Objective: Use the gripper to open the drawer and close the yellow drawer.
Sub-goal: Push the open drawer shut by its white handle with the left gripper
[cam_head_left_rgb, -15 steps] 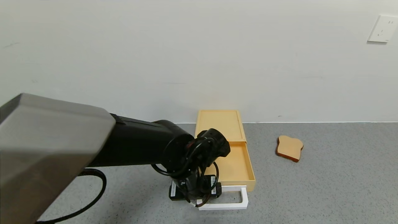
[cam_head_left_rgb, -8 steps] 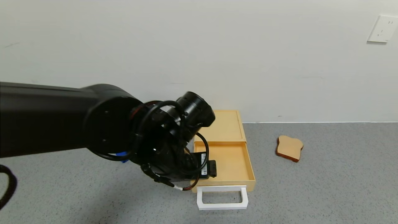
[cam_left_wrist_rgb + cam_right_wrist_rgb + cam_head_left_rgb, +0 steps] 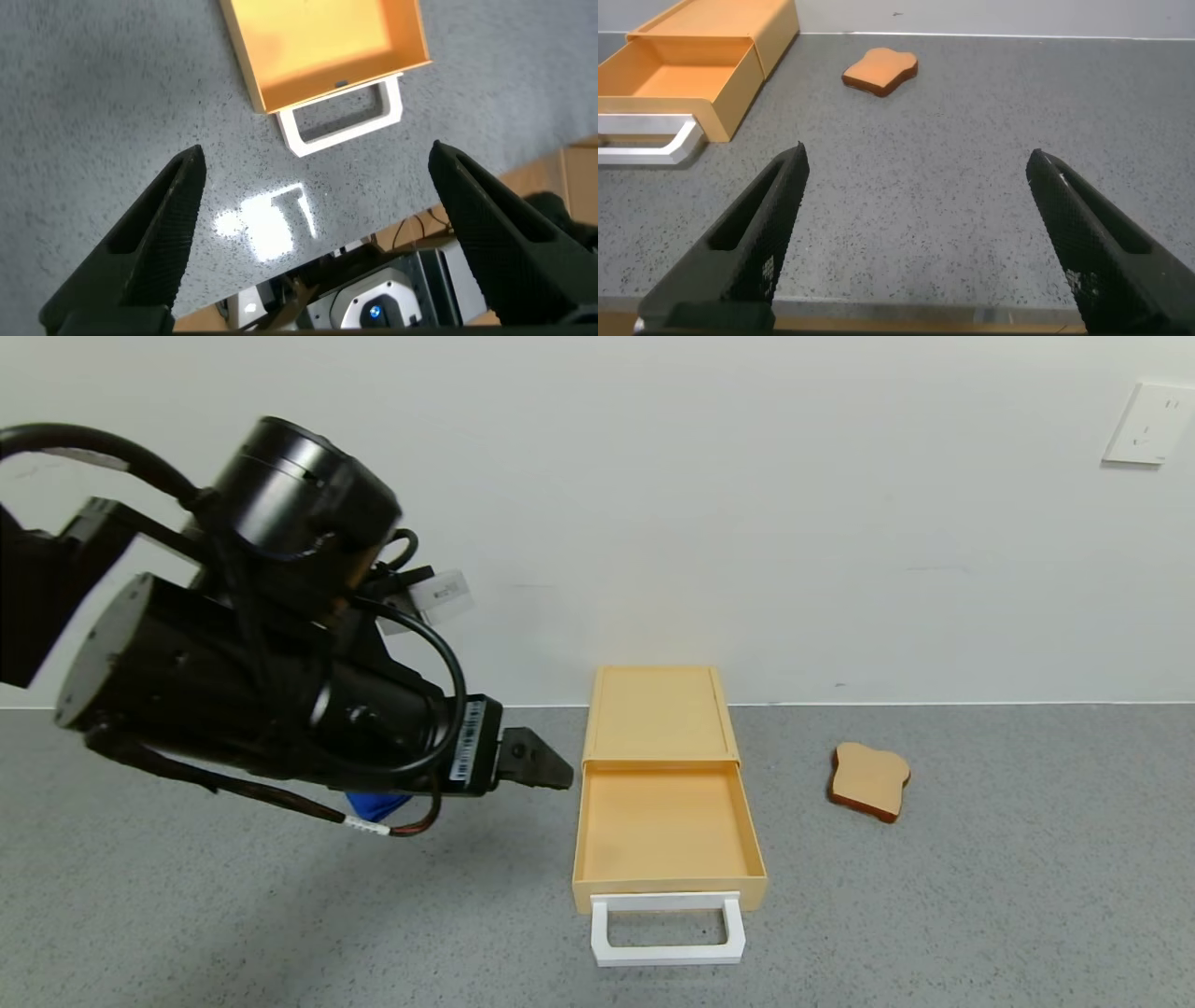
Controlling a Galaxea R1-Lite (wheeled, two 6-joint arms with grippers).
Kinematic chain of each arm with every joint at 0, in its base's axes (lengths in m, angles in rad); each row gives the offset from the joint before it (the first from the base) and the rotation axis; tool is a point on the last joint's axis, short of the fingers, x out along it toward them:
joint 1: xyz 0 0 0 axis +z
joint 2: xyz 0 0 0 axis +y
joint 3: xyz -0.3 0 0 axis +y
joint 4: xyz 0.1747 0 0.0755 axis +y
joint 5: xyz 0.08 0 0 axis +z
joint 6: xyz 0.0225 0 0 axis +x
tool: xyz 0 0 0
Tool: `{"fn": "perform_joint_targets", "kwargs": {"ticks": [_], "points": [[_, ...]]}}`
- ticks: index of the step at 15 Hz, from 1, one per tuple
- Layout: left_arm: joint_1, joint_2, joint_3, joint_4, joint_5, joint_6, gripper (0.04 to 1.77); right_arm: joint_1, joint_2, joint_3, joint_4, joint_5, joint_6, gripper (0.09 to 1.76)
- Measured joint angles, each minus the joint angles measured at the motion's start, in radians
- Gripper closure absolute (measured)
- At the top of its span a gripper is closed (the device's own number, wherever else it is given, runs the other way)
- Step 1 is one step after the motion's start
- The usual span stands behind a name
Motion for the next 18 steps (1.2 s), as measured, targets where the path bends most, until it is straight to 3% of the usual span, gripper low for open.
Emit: {"fn": "perform_joint_targets", "kwargs": {"ticks": [3,6,9,18], "points": [[0.136,-0.076,0.1,-0.131,-0.172,0.169,0.09,0.0,0.0,0.0,0.0,0.0,0.0,0.14],[0.24,-0.137,0.272,-0.382,-0.257,0.254,0.09,0.0,0.0,0.0,0.0,0.0,0.0,0.14],[0.274,-0.175,0.376,-0.468,-0.275,0.27,0.09,0.0,0.0,0.0,0.0,0.0,0.0,0.14],[0.28,-0.194,0.396,-0.472,-0.275,0.264,0.09,0.0,0.0,0.0,0.0,0.0,0.001,0.14]]}}
